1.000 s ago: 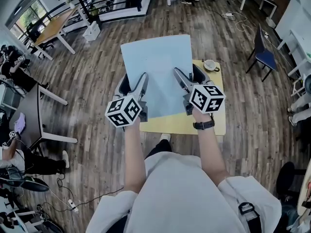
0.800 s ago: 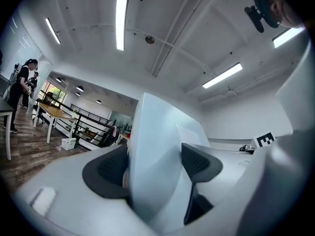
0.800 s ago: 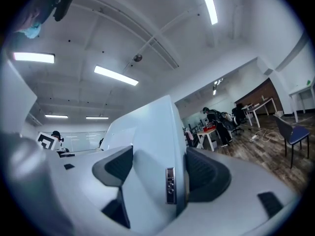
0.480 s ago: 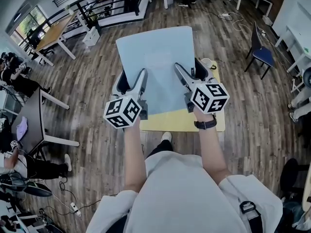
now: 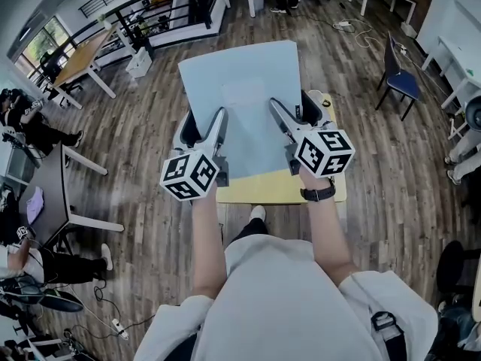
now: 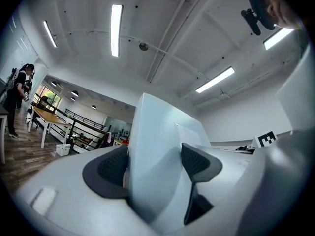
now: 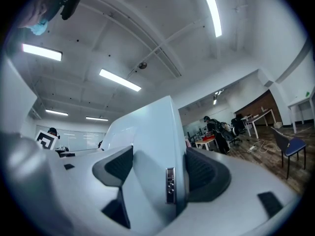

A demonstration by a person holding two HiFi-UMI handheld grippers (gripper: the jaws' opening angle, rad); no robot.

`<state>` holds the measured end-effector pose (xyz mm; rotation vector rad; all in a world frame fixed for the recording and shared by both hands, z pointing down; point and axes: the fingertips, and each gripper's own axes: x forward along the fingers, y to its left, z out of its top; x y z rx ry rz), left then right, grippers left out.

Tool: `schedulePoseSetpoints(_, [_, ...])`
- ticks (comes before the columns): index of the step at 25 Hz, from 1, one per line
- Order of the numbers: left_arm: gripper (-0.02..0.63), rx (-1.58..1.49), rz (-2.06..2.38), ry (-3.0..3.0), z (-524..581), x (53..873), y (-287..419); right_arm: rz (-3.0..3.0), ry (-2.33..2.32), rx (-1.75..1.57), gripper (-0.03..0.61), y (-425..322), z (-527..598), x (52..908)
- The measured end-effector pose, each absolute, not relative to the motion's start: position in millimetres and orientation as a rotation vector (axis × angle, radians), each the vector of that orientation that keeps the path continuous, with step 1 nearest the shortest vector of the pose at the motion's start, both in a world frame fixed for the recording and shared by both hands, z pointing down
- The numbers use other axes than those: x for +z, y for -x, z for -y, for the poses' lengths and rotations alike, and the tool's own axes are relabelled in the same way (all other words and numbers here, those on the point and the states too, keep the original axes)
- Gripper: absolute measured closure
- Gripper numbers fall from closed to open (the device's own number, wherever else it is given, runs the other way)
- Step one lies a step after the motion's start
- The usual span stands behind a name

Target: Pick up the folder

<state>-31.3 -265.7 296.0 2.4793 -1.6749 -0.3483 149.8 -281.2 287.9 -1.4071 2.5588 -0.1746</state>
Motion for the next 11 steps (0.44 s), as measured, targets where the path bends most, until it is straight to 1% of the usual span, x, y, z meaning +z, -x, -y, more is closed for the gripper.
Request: schedulePoseSetpoints(11, [0.267,-0.335,1.646,-2.47,274.8,307.1,26.1,-2.567,1.432,-0.197,0.267,-155.0,289.5,300.3])
